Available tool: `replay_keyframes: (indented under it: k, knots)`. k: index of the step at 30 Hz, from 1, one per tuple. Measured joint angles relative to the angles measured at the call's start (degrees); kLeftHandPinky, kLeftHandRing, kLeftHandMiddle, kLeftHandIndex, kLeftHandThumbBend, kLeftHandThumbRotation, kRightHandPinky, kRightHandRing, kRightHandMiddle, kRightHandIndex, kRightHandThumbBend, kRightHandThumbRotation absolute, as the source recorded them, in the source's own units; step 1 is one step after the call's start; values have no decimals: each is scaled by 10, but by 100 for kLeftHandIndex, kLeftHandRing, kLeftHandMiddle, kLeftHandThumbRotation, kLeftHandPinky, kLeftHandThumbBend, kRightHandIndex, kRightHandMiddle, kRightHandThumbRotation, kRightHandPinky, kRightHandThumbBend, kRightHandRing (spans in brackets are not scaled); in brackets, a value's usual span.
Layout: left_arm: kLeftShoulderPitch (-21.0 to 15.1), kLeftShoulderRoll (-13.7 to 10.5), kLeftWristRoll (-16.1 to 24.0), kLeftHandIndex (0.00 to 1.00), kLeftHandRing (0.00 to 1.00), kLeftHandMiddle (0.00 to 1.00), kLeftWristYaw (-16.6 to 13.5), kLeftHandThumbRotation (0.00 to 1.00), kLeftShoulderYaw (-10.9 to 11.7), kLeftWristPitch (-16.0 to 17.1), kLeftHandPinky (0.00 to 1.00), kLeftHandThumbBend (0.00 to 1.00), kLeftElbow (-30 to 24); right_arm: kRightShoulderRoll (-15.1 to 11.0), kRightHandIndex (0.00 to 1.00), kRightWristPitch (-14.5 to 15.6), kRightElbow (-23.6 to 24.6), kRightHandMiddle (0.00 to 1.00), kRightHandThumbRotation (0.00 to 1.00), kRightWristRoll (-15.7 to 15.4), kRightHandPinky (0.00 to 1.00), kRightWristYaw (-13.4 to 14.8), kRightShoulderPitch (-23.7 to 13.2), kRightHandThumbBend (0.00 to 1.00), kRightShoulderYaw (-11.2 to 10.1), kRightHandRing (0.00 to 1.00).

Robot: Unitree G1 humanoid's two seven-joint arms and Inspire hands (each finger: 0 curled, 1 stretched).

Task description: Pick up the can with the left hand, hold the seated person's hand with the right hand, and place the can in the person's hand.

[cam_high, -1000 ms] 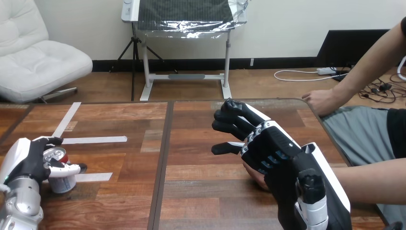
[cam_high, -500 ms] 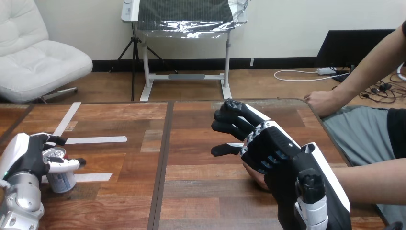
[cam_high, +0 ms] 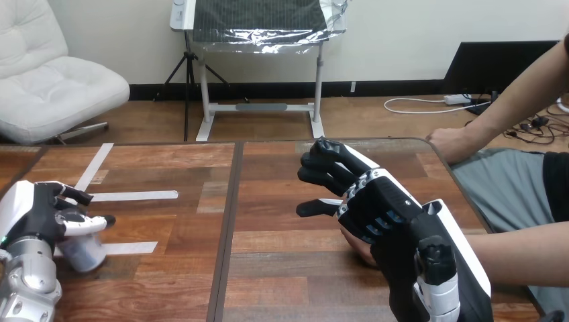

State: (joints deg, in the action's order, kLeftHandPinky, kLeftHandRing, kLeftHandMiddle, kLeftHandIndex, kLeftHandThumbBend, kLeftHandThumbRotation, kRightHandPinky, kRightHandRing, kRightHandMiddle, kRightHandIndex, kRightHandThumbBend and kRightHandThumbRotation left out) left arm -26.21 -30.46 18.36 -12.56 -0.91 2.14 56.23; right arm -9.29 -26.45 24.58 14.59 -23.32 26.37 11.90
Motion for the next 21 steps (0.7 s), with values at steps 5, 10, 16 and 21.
replay_keyframes:
  k: [5, 10, 16, 21]
  knots:
    - [0, 0, -1, 49, 42, 46, -1, 0, 1, 0, 35, 75, -4, 0, 87, 0, 0, 87, 96, 0, 72, 0, 0, 81, 0, 86]
    - [0, 0, -4, 49, 41, 46, -3, 0, 2, 0, 35, 76, -5, 0, 87, 0, 0, 87, 96, 0, 72, 0, 0, 81, 0, 86]
    - [0, 0, -10, 49, 41, 46, -4, 0, 3, 0, 35, 76, -8, 0, 87, 0, 0, 87, 96, 0, 72, 0, 0, 80, 0, 86]
    - [0, 0, -13, 49, 41, 46, -3, 0, 4, 0, 35, 76, -10, 0, 88, 0, 0, 87, 96, 1, 73, 0, 0, 80, 0, 86]
